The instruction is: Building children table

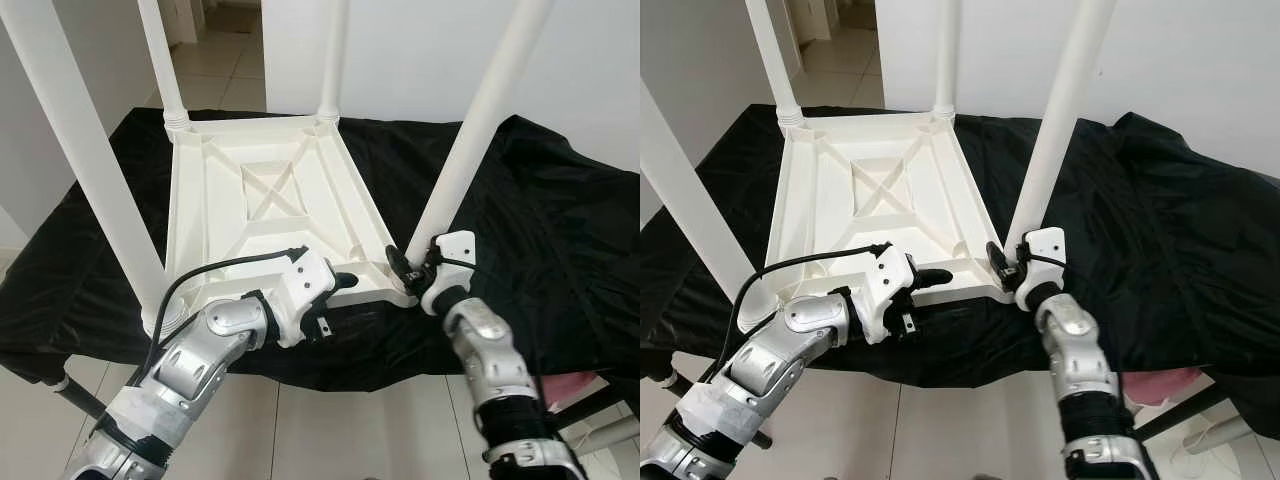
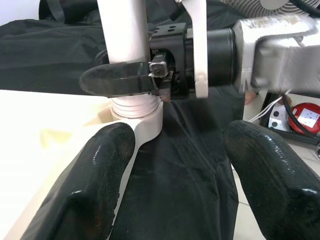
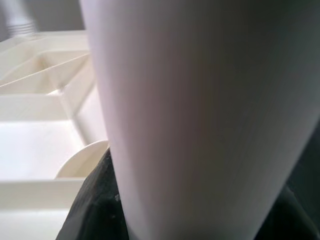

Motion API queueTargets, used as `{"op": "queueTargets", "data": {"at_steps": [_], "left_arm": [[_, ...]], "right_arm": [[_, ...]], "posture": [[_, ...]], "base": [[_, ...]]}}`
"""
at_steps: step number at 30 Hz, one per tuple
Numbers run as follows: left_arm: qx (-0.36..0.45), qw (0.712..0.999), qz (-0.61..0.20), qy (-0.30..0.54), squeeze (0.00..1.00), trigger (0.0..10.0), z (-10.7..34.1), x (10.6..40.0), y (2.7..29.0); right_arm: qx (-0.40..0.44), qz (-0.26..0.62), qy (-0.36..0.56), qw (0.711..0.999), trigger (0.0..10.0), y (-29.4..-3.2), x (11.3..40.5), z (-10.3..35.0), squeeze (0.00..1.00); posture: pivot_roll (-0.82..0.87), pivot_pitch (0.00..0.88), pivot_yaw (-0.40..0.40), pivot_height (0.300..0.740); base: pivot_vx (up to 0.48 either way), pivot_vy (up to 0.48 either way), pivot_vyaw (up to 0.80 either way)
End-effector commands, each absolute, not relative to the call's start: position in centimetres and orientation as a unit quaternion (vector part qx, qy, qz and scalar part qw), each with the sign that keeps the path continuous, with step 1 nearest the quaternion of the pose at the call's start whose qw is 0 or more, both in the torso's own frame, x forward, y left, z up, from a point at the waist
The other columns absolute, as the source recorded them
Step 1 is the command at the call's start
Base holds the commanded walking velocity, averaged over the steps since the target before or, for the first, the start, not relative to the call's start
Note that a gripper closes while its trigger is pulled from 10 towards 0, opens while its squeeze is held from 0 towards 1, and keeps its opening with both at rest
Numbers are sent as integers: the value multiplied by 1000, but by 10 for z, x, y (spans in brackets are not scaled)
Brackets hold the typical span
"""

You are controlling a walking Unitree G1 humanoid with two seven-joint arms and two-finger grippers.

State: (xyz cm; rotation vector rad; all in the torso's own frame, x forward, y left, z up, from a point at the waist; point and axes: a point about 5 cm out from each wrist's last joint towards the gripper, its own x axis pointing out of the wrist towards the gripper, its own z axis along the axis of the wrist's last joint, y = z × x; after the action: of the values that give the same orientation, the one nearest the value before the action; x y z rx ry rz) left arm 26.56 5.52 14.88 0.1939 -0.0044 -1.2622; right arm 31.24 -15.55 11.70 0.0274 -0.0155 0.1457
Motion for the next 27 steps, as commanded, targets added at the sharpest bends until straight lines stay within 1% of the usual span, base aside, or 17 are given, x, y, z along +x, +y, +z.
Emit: {"op": "queueTargets", "data": {"at_steps": [1, 3, 5, 7, 8, 10, 11, 18, 19, 25, 27], "left_arm": [[99, 783, -615, 1, 0, 10000, 149, 265, 57], [100, 785, -611, 3, 0, 10000, 148, 267, 59], [100, 785, -611, 3, 0, 10000, 148, 267, 59], [99, 786, -610, 2, 0, 10000, 149, 268, 59], [98, 785, -612, 3, 0, 10000, 149, 268, 58], [98, 785, -612, 3, 0, 10000, 149, 268, 58], [97, 784, -613, 3, 0, 10000, 148, 268, 57], [99, 779, -619, 4, 0, 10000, 149, 269, 55], [100, 779, -619, 4, 0, 10000, 149, 270, 56], [102, 779, -618, 2, 0, 10000, 149, 272, 55], [102, 778, -619, 1, 0, 10000, 149, 272, 53]], "right_arm": [[18, 19, 35, 999, 10000, -162, 305, 99, 0], [34, -34, 38, 998, 10000, -158, 298, 95, 0], [34, -34, 38, 998, 10000, -158, 298, 95, 0], [49, -70, 40, 996, 10000, -150, 292, 92, 0], [58, -73, 44, 995, 10000, -144, 290, 90, 0], [58, -73, 44, 995, 10000, -144, 290, 90, 0], [63, -76, 48, 994, 10000, -140, 289, 88, 0], [55, -79, 42, 994, 10000, -144, 290, 92, 0], [53, -71, 32, 996, 10000, -145, 290, 95, 1000], [49, -40, 9, 998, 10000, -146, 289, 102, 1000], [48, -16, -4, 999, 10000, -147, 289, 106, 1000]], "posture": [[-35, 0, -15, 740], [-37, 0, -13, 740], [-37, 0, -13, 740], [-46, 0, -2, 740], [-48, 0, 1, 740], [-48, 0, 1, 740], [-48, 0, 1, 740], [-59, 0, 19, 740], [-60, 0, 20, 740], [-67, 0, 10, 740], [-68, 0, 6, 740]], "base": [[0, 0, 0], [0, 0, 0], [0, 0, 0], [0, 0, 0], [0, 0, 0], [0, 0, 0], [0, 0, 0], [0, 0, 0], [0, 0, 0], [0, 0, 0], [0, 0, 0]]}}
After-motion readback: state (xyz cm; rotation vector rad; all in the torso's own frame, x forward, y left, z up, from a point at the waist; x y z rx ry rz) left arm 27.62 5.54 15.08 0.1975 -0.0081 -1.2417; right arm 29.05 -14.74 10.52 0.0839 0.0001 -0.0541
